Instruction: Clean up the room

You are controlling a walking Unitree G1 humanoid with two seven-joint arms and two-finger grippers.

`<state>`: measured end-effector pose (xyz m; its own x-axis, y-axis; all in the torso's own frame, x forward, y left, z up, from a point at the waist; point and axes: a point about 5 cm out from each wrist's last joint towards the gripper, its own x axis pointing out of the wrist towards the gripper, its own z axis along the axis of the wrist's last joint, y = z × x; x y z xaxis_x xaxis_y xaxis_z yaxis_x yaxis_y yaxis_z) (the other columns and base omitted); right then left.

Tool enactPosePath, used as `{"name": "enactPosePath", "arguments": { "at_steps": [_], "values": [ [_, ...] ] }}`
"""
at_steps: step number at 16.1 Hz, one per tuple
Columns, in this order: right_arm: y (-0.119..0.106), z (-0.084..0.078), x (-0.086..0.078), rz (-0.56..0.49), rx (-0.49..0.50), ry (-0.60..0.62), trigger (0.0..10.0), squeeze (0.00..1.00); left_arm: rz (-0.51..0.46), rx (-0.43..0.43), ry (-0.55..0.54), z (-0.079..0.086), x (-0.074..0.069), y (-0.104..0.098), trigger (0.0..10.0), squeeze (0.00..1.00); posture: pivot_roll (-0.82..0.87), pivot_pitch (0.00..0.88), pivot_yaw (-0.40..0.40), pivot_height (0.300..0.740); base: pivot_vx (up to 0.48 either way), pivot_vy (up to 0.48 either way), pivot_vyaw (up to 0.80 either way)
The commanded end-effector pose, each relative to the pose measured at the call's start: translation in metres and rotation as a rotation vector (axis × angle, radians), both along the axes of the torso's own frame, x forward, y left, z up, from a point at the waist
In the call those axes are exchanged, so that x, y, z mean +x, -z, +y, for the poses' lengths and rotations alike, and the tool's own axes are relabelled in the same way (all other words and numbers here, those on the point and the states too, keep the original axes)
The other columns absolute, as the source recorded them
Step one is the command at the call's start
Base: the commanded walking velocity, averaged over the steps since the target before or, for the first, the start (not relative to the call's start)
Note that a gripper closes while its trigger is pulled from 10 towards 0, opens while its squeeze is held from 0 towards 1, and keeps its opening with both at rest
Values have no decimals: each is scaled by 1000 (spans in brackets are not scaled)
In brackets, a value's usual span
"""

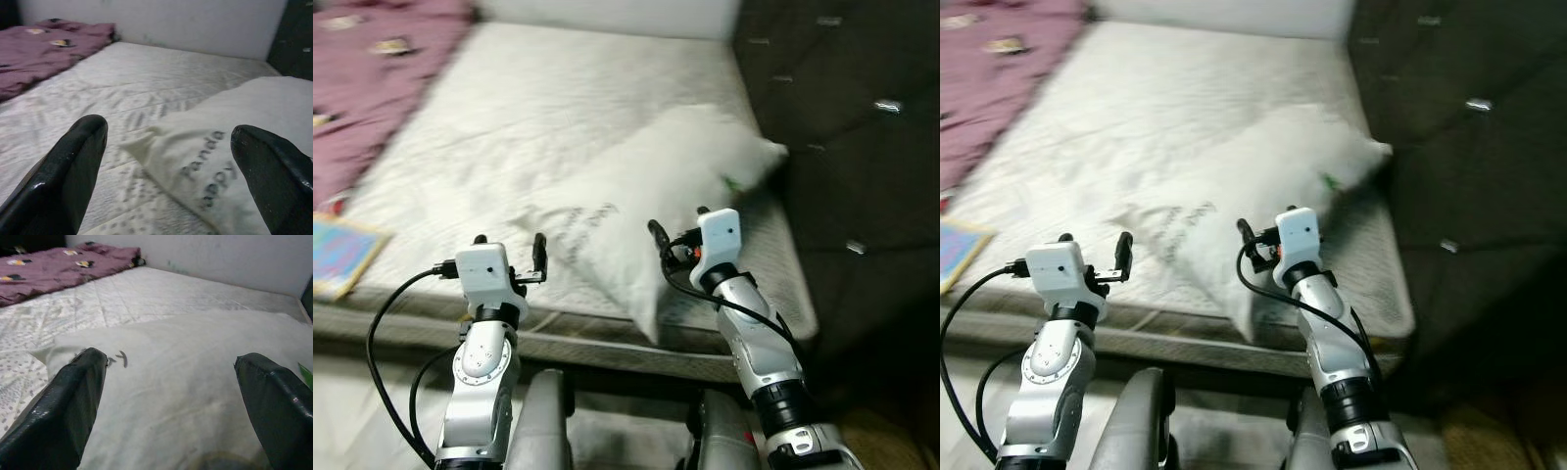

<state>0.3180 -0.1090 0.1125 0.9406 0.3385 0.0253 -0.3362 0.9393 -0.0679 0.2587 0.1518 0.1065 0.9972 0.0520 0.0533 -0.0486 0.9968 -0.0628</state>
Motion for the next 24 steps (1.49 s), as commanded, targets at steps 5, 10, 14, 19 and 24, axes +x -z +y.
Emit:
{"name": "enactPosePath", "arguments": {
  "at_steps": [5, 10, 14, 19, 24],
  "values": [
    [2, -5, -1, 6, 4, 1, 10000, 0, 16, 1, 10, -5, -1, 2, 10000, 0, -52, 75, -29, 594, 0, 0, 0],
    [10, 5, -6, 60, -23, -110, 10000, 0, 17, 3, 8, -5, -2, 2, 10000, 0, -47, 75, -30, 549, 0, 0, 0],
    [19, 10, -10, 143, -102, -301, 10000, 0, 15, -13, 43, -5, -4, 1, 10000, 0, -45, 76, -25, 549, 0, 0, 0],
    [33, 23, -2, 241, -172, -259, 10000, 0, 68, 30, 21, 2, -17, 9, 10000, 0, -2, 88, -14, 549, 0, 0, 0],
    [33, 46, 14, 280, -183, -221, 10000, 0, 103, 94, -108, 36, -49, 9, 10000, 0, 91, 111, -40, 549, 0, 0, 0]
  ]
}}
